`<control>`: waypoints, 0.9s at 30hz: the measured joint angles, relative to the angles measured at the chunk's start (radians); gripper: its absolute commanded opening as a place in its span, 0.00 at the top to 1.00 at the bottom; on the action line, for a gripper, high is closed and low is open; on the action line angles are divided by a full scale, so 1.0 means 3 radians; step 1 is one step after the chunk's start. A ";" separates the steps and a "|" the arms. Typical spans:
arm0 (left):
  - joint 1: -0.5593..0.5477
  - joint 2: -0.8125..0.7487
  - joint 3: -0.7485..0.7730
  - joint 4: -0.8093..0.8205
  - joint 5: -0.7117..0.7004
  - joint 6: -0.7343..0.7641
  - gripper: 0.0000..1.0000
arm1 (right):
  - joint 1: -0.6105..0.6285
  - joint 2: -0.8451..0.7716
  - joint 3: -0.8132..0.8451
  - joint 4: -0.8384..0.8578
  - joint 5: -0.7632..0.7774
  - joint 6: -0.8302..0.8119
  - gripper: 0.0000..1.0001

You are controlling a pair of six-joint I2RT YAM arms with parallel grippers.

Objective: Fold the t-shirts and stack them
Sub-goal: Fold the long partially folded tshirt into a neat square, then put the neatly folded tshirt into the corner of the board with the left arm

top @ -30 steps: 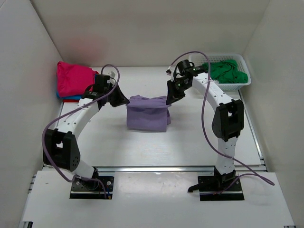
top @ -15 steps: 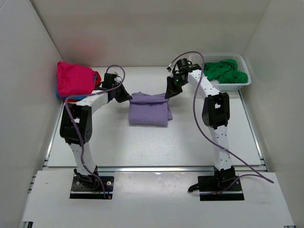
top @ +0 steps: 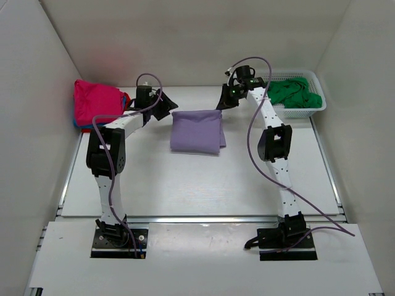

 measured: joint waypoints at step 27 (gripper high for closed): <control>-0.0468 -0.0319 -0.0532 -0.0570 -0.0842 0.1130 0.09 | 0.0034 -0.0237 0.0125 0.0003 0.1207 0.0005 0.55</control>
